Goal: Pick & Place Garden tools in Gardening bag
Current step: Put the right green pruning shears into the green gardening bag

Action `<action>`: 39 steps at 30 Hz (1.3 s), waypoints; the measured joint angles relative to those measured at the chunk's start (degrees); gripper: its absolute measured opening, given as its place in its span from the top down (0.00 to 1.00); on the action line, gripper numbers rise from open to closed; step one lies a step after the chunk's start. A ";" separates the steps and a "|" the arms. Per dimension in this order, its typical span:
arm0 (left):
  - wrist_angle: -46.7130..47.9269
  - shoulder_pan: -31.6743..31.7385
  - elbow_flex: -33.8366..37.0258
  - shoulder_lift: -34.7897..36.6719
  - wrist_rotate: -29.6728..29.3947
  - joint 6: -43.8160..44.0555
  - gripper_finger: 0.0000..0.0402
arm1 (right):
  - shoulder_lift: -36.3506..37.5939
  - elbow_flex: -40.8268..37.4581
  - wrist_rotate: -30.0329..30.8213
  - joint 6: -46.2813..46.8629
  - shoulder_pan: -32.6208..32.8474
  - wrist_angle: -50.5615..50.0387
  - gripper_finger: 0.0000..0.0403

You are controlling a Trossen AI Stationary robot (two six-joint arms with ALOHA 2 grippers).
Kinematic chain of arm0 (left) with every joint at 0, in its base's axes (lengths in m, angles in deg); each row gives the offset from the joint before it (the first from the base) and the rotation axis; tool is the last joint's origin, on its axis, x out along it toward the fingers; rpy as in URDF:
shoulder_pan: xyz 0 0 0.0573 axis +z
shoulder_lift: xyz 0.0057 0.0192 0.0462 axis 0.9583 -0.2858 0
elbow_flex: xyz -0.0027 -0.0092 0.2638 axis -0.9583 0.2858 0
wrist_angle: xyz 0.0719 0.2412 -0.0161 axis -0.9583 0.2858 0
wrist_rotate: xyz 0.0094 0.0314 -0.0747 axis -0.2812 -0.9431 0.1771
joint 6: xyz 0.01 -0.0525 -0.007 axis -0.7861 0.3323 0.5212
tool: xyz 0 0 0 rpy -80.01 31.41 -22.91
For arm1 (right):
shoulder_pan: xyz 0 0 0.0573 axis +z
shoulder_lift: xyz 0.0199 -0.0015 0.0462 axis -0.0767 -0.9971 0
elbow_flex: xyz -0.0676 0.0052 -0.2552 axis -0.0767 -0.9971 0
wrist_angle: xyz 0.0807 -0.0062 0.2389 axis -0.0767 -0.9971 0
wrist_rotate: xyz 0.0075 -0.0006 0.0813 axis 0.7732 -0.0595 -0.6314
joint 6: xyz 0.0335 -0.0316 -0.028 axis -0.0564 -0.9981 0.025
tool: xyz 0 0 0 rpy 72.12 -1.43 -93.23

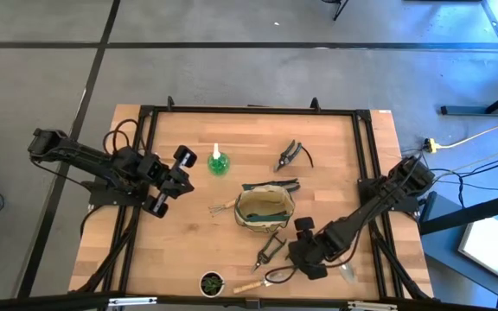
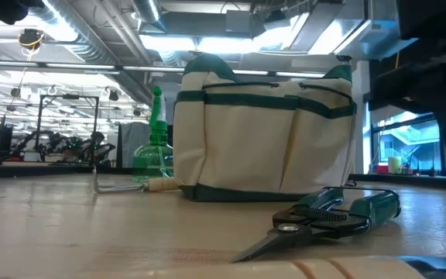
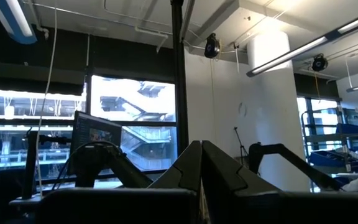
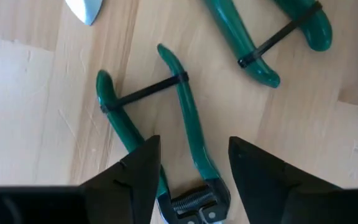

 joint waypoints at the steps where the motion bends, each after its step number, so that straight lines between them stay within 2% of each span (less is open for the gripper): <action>1: 0.00 0.00 0.00 -0.01 0.00 0.00 0.99 | -0.06 0.00 0.40 -0.12 0.00 -0.01 0.52; 17: 0.03 0.00 0.00 -0.01 -0.02 0.44 0.99 | -0.28 -2.91 2.29 0.41 0.00 1.65 0.52; 24: 0.02 0.00 0.00 -0.01 -0.02 0.46 0.99 | -0.38 -2.91 4.17 -2.83 0.00 2.37 0.52; 39: 0.40 0.00 0.00 0.00 -0.02 0.46 0.99 | -4.36 -2.58 2.47 -2.51 0.00 3.21 0.54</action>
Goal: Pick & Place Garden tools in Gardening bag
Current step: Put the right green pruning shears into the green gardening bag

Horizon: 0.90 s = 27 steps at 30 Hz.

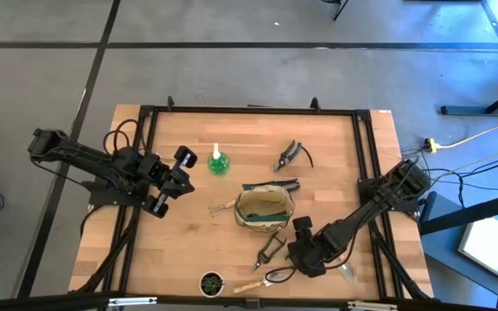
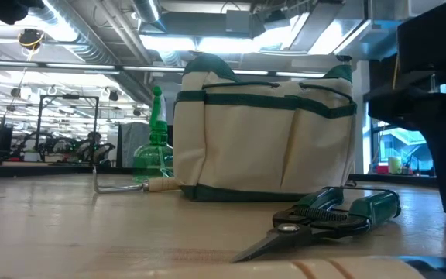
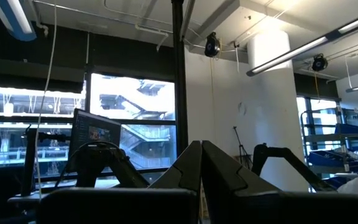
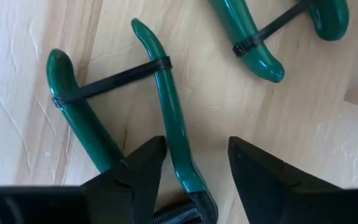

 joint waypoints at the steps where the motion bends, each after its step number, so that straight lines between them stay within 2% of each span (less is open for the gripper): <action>1: 0.00 0.00 0.00 0.00 0.00 0.00 0.99 | -0.03 0.00 -0.01 0.09 0.00 0.02 0.56; 6: 0.02 0.00 0.00 0.01 0.00 0.00 0.99 | -0.05 -0.07 -0.48 1.49 0.02 0.42 0.68; 11: 0.02 0.00 0.00 -0.01 0.00 0.01 0.99 | -0.05 -0.09 -0.66 7.38 0.07 0.66 0.85; 14: 0.02 0.00 0.00 -0.01 0.00 0.02 0.99 | -0.05 -0.09 -0.64 10.60 0.07 0.65 0.92; 19: 0.02 -0.01 0.00 0.01 0.00 0.02 0.99 | -0.42 2.65 -2.05 14.27 -0.11 -2.30 0.92; 27: 0.01 -0.02 0.00 -0.01 0.00 0.22 0.99 | -0.69 14.36 -2.88 16.05 -0.11 -16.32 0.92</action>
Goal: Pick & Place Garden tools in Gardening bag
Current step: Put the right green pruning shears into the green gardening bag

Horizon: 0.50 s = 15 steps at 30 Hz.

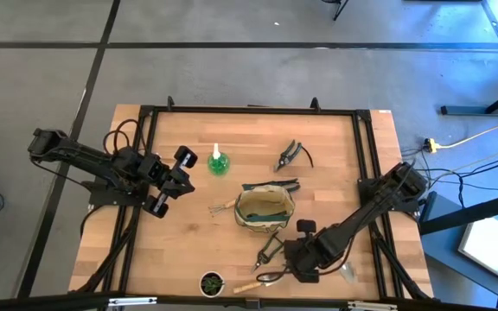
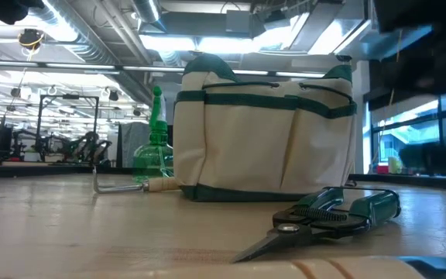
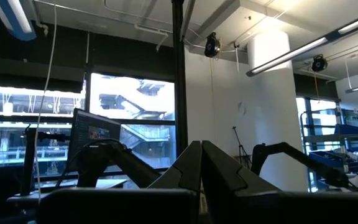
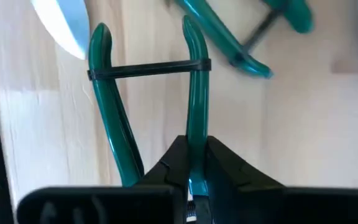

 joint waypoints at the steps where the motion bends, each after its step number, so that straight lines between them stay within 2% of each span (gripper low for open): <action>1: 0.02 0.01 0.00 0.02 0.00 0.02 0.99 | 0.00 1.50 0.01 0.06 0.00 -1.80 0.92; 4: 0.01 0.00 0.00 0.00 0.00 0.83 0.99 | 0.02 6.78 0.56 0.19 0.00 -6.78 0.92; 8: 0.01 0.00 0.00 0.01 0.00 1.27 0.99 | 0.04 14.78 6.26 -1.53 -0.41 -15.13 0.92; 11: -0.01 0.02 0.00 0.02 0.00 1.51 0.99 | 0.12 21.40 12.83 -4.71 -1.26 -21.22 0.92; 15: -0.20 0.00 0.00 0.02 0.00 1.97 0.99 | 0.20 27.39 24.95 -11.87 -2.69 -22.84 0.92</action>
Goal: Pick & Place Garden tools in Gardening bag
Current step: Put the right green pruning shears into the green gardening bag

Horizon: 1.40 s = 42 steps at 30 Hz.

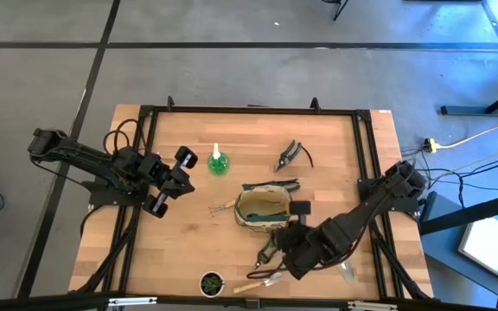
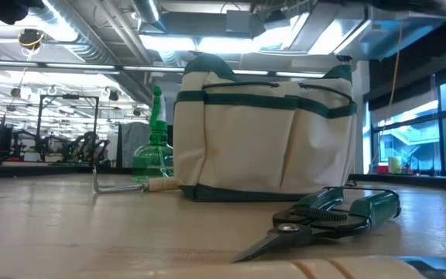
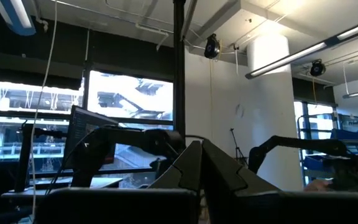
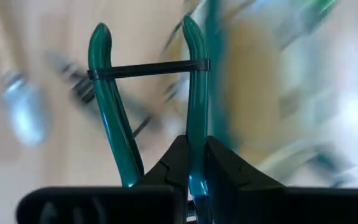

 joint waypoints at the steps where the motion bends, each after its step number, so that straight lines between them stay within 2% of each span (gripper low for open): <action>1: -0.05 0.02 0.00 -0.02 0.00 0.27 0.99 | 0.00 0.90 2.94 -2.27 -0.48 0.48 0.92; 3: -0.06 0.01 0.00 -0.01 0.00 0.41 0.99 | 0.09 1.39 8.24 -7.25 -1.81 3.82 0.92; 5: -0.06 0.00 0.00 0.00 0.00 0.94 0.99 | 0.07 1.36 10.64 -12.49 -3.60 8.10 0.92; 9: -0.05 0.02 0.00 -0.02 0.02 2.49 0.99 | 0.09 0.57 10.41 -22.47 -7.08 18.57 0.92; 11: -0.04 0.01 0.00 -0.01 0.43 3.14 0.99 | 0.07 0.23 10.01 -26.49 -8.34 20.60 0.92; 17: -0.03 0.00 0.00 -0.01 3.48 4.87 0.99 | 0.21 -2.43 10.01 -28.34 -10.93 24.92 0.92; 25: 0.19 -0.86 0.00 -0.02 3.50 5.01 0.99 | 6.85 -17.67 8.57 -28.81 -10.65 39.24 0.92; 30: -0.29 -1.12 0.00 0.01 3.10 3.77 0.99 | 16.93 -30.51 3.35 -26.86 -12.42 51.35 0.93; 36: -0.18 -1.12 0.00 -0.01 2.56 2.35 0.99 | 23.86 -41.69 -9.75 -26.53 -16.87 67.63 0.93; 42: -0.20 -1.12 0.00 -0.01 2.37 2.27 0.99 | 23.80 -45.21 -9.67 -26.90 -19.40 69.32 0.93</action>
